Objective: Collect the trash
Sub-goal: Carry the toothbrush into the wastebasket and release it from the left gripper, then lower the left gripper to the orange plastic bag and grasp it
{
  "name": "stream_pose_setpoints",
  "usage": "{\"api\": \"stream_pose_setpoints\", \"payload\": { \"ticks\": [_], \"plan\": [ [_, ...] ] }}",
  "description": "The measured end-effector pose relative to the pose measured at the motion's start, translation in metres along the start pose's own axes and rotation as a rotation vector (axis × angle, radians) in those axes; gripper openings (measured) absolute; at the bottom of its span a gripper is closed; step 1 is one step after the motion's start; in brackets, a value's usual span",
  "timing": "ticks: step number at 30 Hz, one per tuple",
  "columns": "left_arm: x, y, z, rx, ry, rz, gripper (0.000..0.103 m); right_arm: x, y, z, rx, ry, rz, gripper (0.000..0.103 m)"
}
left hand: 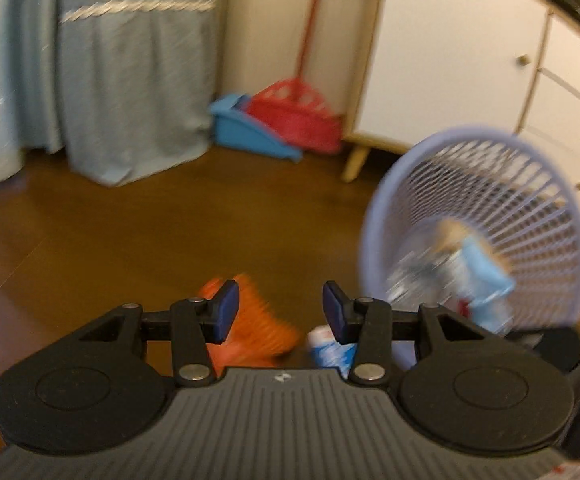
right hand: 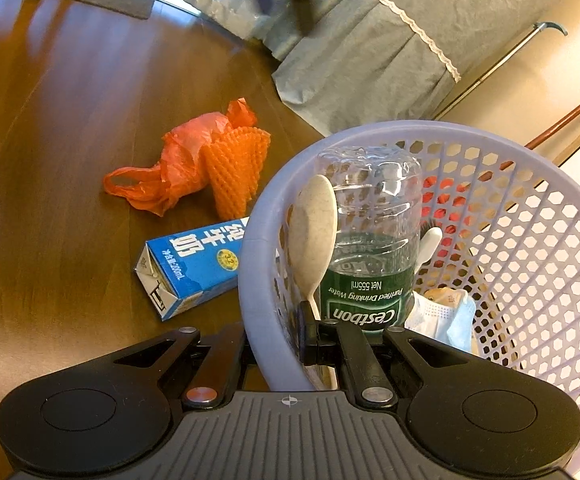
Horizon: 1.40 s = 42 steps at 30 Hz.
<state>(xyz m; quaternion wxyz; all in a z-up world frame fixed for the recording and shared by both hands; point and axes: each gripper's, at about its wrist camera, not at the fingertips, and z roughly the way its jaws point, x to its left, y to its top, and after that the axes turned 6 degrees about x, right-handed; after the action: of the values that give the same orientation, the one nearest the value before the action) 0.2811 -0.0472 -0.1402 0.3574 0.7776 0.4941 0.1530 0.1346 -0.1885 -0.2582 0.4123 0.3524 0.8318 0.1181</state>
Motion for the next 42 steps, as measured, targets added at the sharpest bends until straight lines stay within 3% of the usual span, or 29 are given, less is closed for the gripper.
{"api": "stream_pose_setpoints", "payload": {
  "ticks": [5,11,16,19,29,32,34,35,36,38,42],
  "plan": [
    [0.028,-0.031,0.012,0.075,0.072,-0.020,0.040,-0.002,-0.001,0.002,0.007,-0.008,0.004,0.003],
    [0.027,-0.060,0.038,0.150,0.079,0.004,0.041,-0.005,-0.003,0.004,0.016,-0.014,0.008,0.003],
    [0.014,-0.070,0.057,0.174,0.067,0.024,0.048,-0.007,-0.005,0.005,0.020,-0.017,0.007,0.003],
    [0.007,-0.071,0.067,0.172,0.066,0.006,0.061,-0.008,-0.006,0.005,0.020,-0.016,0.005,0.003],
    [0.000,-0.075,0.109,0.227,0.060,-0.047,0.061,-0.012,-0.014,0.005,0.019,-0.019,0.002,0.003],
    [-0.001,-0.074,0.120,0.242,0.060,-0.049,0.054,-0.013,-0.017,0.006,0.020,-0.018,-0.004,0.003],
    [0.000,-0.074,0.125,0.253,0.064,-0.051,0.042,-0.013,-0.018,0.006,0.023,-0.020,-0.002,0.003],
    [0.000,-0.074,0.125,0.256,0.063,-0.047,0.028,-0.013,-0.018,0.005,0.023,-0.020,-0.002,0.003],
    [0.000,-0.074,0.124,0.257,0.061,-0.039,0.020,-0.013,-0.018,0.005,0.023,-0.021,-0.002,0.003],
    [0.001,-0.075,0.118,0.261,0.062,-0.010,0.012,-0.013,-0.018,0.005,0.025,-0.021,0.000,0.003],
    [0.010,-0.081,0.101,0.273,0.067,0.011,0.007,-0.014,-0.016,0.005,0.029,-0.021,0.006,0.003]
  ]
}}
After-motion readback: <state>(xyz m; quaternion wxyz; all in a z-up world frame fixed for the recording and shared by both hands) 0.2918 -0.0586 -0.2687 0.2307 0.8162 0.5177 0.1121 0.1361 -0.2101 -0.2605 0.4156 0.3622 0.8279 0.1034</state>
